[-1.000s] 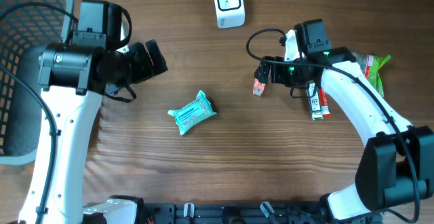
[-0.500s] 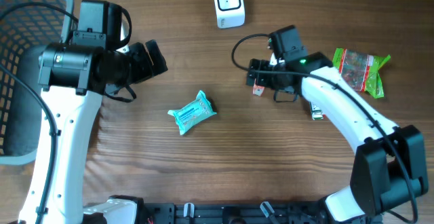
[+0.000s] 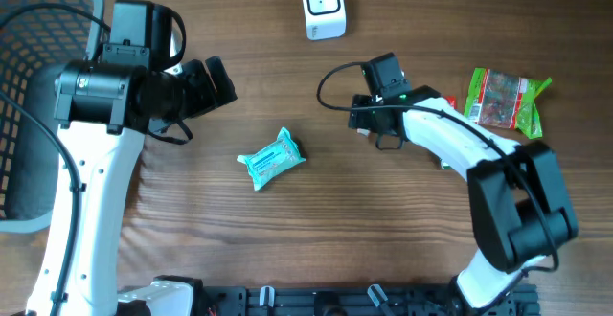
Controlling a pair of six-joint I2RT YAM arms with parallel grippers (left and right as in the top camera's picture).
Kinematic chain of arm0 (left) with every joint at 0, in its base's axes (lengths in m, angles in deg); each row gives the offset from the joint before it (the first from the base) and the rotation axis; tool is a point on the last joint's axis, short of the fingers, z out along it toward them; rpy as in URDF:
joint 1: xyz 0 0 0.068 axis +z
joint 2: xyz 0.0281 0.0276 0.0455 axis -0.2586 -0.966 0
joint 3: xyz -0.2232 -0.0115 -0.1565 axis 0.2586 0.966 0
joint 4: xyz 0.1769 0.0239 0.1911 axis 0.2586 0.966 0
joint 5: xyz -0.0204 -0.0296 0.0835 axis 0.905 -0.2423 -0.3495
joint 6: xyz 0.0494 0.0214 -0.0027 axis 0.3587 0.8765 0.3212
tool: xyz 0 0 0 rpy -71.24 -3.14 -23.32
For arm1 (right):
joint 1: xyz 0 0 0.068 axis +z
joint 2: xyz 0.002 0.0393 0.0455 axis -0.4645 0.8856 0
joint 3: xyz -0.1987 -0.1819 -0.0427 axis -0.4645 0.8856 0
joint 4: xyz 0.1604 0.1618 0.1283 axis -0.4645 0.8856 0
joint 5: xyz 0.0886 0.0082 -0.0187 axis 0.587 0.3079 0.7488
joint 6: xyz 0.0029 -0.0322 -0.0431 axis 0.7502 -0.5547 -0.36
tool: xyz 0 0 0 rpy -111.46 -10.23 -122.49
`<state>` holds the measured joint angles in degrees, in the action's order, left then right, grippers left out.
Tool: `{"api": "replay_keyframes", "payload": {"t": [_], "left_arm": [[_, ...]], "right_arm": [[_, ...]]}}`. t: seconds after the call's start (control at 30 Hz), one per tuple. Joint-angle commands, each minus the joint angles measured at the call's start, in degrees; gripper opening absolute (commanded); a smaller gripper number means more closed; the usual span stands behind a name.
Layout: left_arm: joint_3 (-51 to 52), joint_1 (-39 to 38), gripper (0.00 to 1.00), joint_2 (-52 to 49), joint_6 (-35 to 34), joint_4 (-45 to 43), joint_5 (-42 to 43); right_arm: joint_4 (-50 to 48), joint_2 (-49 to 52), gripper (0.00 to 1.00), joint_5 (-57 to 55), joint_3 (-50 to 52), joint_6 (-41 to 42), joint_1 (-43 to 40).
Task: Scan the item barcode
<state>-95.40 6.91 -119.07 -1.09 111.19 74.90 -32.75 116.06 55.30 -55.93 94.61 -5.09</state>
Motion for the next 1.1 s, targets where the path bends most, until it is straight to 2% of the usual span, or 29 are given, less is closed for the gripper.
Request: {"api": "replay_keyframes", "payload": {"t": [0.0, 0.07, 0.1, 0.17, 0.2, 0.23, 0.27, 0.3, 0.37, 0.43, 0.47, 0.5, 0.57, 0.6, 0.63, 1.0, 1.07], "left_arm": [[-0.37, 0.33, 1.00, 0.04, -0.04, 0.02, -0.33], [-0.37, 0.33, 1.00, 0.04, -0.04, 0.02, -0.35], [-0.37, 0.33, 1.00, 0.04, -0.04, 0.02, -0.35], [-0.37, 0.33, 1.00, 0.04, -0.04, 0.02, -0.33], [-0.37, 0.33, 1.00, 0.04, -0.04, 0.02, -0.33], [-0.37, 0.33, 1.00, 0.04, -0.04, 0.02, -0.35], [-0.37, 0.33, 1.00, 0.04, -0.04, 0.02, -0.33], [-0.37, 0.33, 1.00, 0.04, -0.04, 0.02, -0.33], [-0.37, 0.33, 1.00, 0.04, -0.04, 0.02, -0.33], [-0.37, 0.33, 1.00, 0.04, -0.04, 0.02, -0.33], [-0.37, 0.33, 1.00, 0.04, -0.04, 0.02, -0.35], [-0.37, 0.33, 1.00, 0.04, -0.04, 0.02, -0.35], [-0.37, 0.33, 1.00, 0.04, -0.04, 0.02, -0.35], [-0.37, 0.33, 1.00, 0.04, -0.04, 0.02, -0.33], [-0.37, 0.33, 1.00, 0.04, -0.04, 0.02, -0.33], [-0.37, 0.33, 1.00, 0.04, -0.04, 0.02, -0.35], [-0.37, 0.33, 1.00, 0.04, -0.04, 0.02, -0.33]], "right_arm": [[-0.81, 1.05, 0.43, -1.18, 0.46, -1.99, 0.04], [-0.42, 0.90, 0.26, -1.16, 0.44, -4.39, 0.02], [0.20, 0.76, 0.20, -1.18, 0.44, -5.07, 0.02], [1.60, 0.07, 0.19, -1.16, 0.44, -6.47, -0.11], [2.19, -0.70, 0.25, -1.18, 0.42, -7.85, -0.39], [2.43, -1.22, 0.38, -1.16, 0.42, -9.14, -0.55], [2.91, -2.27, 0.61, -1.16, 0.42, -11.06, -0.66], [3.39, -3.28, 0.74, -1.16, 0.42, -12.00, -0.68], [4.72, -5.38, 0.88, -1.11, 0.42, -12.22, -0.68], [6.08, -6.97, 0.91, 0.33, 0.42, -12.24, -0.68], [6.82, -7.41, 0.90, 1.40, 0.42, -12.24, -0.70], [8.00, -7.58, 0.83, 2.34, 0.42, -12.22, -0.70], [10.32, -7.61, 0.31, 3.91, 0.42, -12.22, -0.70], [10.58, -7.63, 0.14, 4.57, 0.42, -12.26, -0.70], [10.69, -7.89, 0.04, 6.27, 0.42, -12.26, -0.96], [11.13, -8.26, 0.05, 8.00, 0.37, -13.64, -5.16], [11.63, -8.96, 0.32, 8.50, -0.48, -16.11, -5.22]]}}
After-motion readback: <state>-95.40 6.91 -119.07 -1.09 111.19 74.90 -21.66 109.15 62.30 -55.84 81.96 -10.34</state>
